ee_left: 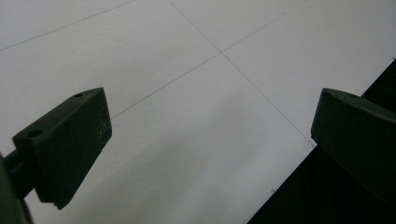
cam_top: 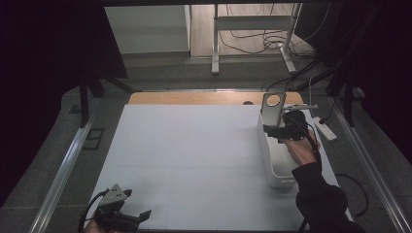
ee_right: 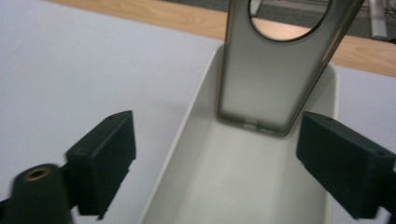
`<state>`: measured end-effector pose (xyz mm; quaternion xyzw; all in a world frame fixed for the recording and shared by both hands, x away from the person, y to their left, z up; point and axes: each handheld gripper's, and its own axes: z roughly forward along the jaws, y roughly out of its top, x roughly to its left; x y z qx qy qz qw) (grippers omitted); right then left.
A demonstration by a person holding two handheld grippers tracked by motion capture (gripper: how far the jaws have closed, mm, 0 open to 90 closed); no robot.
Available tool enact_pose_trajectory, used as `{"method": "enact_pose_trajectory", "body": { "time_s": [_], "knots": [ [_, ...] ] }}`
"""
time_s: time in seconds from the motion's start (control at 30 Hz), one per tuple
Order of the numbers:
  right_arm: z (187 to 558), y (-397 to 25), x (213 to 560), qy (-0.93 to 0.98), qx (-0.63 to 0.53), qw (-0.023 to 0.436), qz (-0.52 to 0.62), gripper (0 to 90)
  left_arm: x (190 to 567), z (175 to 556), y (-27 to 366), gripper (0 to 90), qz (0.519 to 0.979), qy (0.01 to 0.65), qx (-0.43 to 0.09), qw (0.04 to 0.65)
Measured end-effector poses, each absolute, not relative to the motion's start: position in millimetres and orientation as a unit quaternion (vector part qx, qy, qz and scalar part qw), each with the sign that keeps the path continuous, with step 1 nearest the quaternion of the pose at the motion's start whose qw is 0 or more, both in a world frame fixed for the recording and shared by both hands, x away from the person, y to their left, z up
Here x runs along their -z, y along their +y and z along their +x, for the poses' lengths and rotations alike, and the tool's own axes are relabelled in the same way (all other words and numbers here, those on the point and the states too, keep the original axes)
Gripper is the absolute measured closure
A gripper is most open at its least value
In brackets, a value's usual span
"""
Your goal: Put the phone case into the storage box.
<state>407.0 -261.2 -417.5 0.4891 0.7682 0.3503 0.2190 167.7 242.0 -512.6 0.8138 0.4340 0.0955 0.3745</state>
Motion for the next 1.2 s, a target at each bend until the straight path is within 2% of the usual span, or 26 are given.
{"method": "enact_pose_trajectory", "body": {
  "time_s": [0.37, 1.2],
  "knots": [
    [391, -265, 420, 0.782, -0.357, 0.197, 0.472, 0.1, 512, 167, 242, 0.0, 0.814, 0.433, -0.097, 0.376],
    [337, -276, 418, 0.804, -0.36, 0.177, 0.438, 0.0, 512, 167, 241, 0.0, 0.814, 0.431, -0.097, 0.376]
  ]
}}
